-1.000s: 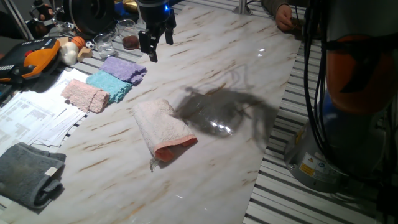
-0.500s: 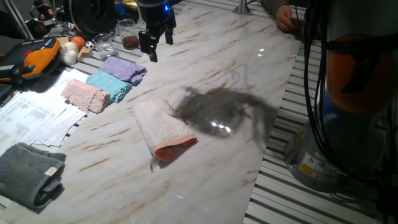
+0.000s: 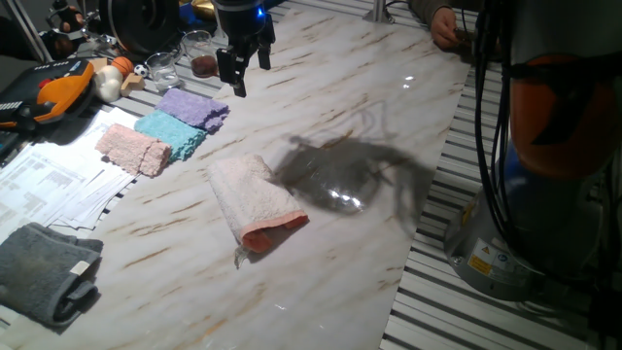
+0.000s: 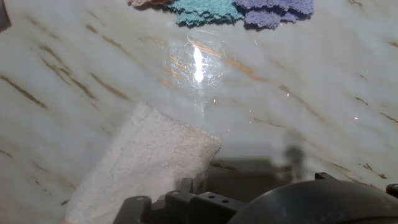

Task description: Clean the table with a cloth

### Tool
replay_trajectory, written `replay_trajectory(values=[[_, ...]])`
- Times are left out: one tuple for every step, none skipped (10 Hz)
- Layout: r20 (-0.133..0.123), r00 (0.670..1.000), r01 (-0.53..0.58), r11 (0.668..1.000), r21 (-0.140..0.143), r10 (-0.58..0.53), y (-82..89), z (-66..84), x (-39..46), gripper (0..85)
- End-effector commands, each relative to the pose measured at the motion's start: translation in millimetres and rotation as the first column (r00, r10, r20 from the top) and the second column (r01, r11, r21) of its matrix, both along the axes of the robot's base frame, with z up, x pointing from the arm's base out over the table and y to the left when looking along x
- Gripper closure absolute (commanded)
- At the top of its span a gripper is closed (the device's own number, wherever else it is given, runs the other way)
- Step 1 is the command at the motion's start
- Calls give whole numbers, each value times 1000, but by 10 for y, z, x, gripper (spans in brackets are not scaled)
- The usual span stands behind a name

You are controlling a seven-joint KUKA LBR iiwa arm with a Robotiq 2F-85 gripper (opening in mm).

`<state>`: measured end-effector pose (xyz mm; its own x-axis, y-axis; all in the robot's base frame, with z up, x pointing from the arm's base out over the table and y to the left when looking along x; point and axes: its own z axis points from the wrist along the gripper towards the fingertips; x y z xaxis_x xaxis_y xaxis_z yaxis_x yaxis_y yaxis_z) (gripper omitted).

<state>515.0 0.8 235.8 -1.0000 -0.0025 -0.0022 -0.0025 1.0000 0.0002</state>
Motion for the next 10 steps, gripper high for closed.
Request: replay_trajectory(values=[[0,1000,0,1000,0,0,0,-1,-1,850],[-239,966,-105,994,-20,98,0,1,0,850],[-243,965,-102,995,-21,94,0,2,2,850],[-245,965,-101,995,-23,92,0,3,2,850],[-239,967,-96,995,-25,88,0,2,0,850],[-242,966,-96,995,-25,88,-1,3,2,850],[-242,966,-96,995,-25,88,0,3,1,850],[-242,967,-93,995,-25,85,1,3,2,850],[-243,966,-92,995,-27,83,1,3,2,850],[-242,967,-92,995,-27,83,1,3,1,850]])
